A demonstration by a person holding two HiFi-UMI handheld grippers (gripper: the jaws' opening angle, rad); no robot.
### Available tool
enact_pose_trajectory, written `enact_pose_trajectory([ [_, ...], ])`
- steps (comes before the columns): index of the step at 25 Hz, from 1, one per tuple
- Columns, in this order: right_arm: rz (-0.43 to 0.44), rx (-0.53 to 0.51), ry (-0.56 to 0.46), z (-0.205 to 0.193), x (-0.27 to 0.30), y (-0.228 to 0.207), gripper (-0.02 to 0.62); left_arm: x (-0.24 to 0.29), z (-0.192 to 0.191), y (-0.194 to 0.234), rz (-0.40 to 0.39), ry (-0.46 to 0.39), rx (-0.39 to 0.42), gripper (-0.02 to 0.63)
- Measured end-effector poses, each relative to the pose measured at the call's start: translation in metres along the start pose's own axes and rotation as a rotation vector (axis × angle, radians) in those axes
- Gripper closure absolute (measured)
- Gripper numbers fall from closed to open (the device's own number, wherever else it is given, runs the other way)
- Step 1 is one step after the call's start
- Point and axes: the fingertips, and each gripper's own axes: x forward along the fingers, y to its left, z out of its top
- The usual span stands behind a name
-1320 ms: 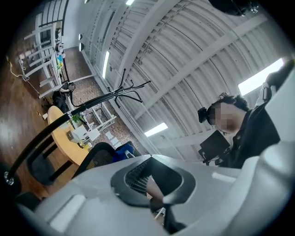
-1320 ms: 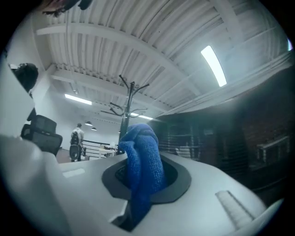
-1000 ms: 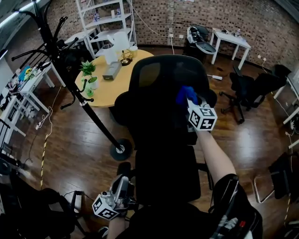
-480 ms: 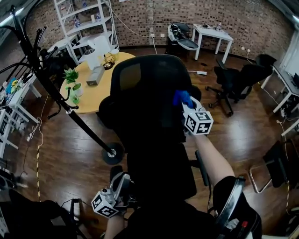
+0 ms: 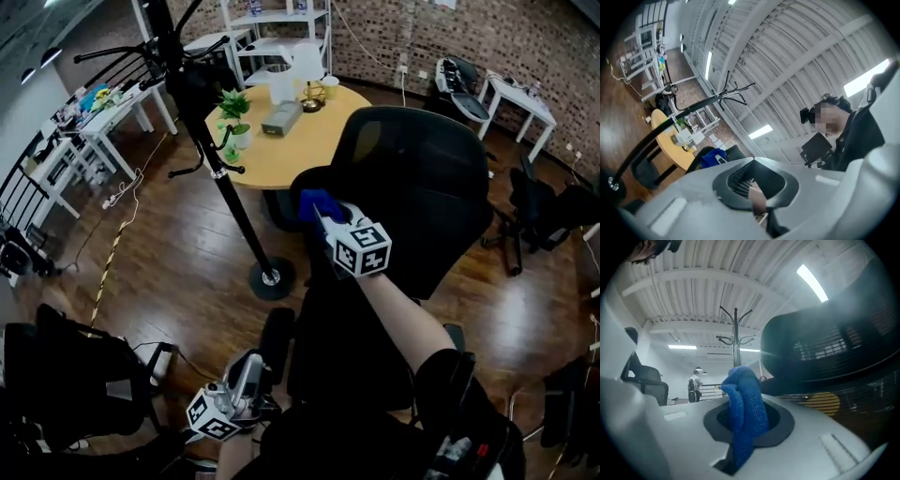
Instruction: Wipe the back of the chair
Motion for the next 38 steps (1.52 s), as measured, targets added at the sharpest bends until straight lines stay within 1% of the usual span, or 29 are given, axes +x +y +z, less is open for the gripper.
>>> enact_pose_trajectory([
  [3, 0.018, 0.023, 0.041, -0.009, 0.042, 0.008, 0.56, -0.025, 0.018, 0.003, 0.068, -0.055, 0.041, 0.612],
  [5, 0.019, -0.009, 0.082, -0.015, 0.059, 0.005, 0.56, -0.035, 0.025, 0.006, 0.091, -0.074, 0.058, 0.612],
  [8, 0.029, -0.061, 0.089, -0.016, 0.059, -0.001, 0.56, -0.037, 0.029, 0.01, 0.092, -0.08, 0.067, 0.612],
  [10, -0.009, -0.057, 0.065, -0.014, 0.043, -0.016, 0.56, -0.031, 0.025, 0.013, 0.07, -0.066, 0.057, 0.612],
  [13, -0.104, -0.04, 0.039, -0.012, 0.002, -0.057, 0.56, -0.009, 0.011, 0.015, 0.008, -0.02, 0.022, 0.612],
  [16, -0.212, -0.025, 0.014, -0.006, -0.054, -0.111, 0.56, 0.021, -0.009, 0.014, -0.065, 0.042, -0.019, 0.612],
  [21, -0.419, -0.007, -0.021, 0.005, -0.17, -0.206, 0.56, 0.062, -0.047, 0.006, -0.173, 0.14, -0.093, 0.612],
  [24, -0.562, 0.059, -0.067, 0.009, -0.243, -0.255, 0.56, 0.079, -0.067, -0.002, -0.219, 0.189, -0.121, 0.612],
  [27, -0.674, 0.092, -0.09, 0.012, -0.294, -0.283, 0.56, 0.088, -0.081, -0.01, -0.243, 0.221, -0.138, 0.612],
  [30, -0.724, 0.108, -0.104, 0.014, -0.317, -0.292, 0.56, 0.09, -0.086, -0.019, -0.249, 0.233, -0.137, 0.612],
  [32, -0.736, 0.118, -0.12, 0.014, -0.319, -0.284, 0.56, 0.087, -0.083, -0.021, -0.238, 0.227, -0.13, 0.612],
  [33, -0.719, 0.12, -0.129, 0.013, -0.314, -0.272, 0.56, 0.084, -0.081, -0.021, -0.229, 0.221, -0.125, 0.612],
  [34, -0.68, 0.12, -0.133, 0.009, -0.305, -0.255, 0.56, 0.079, -0.078, -0.021, -0.218, 0.213, -0.12, 0.612],
  [35, -0.623, 0.121, -0.13, 0.002, -0.29, -0.234, 0.56, 0.074, -0.075, -0.02, -0.205, 0.205, -0.115, 0.612],
  [38, -0.432, 0.139, -0.091, -0.023, -0.227, -0.17, 0.56, 0.059, -0.065, -0.016, -0.158, 0.175, -0.094, 0.612],
])
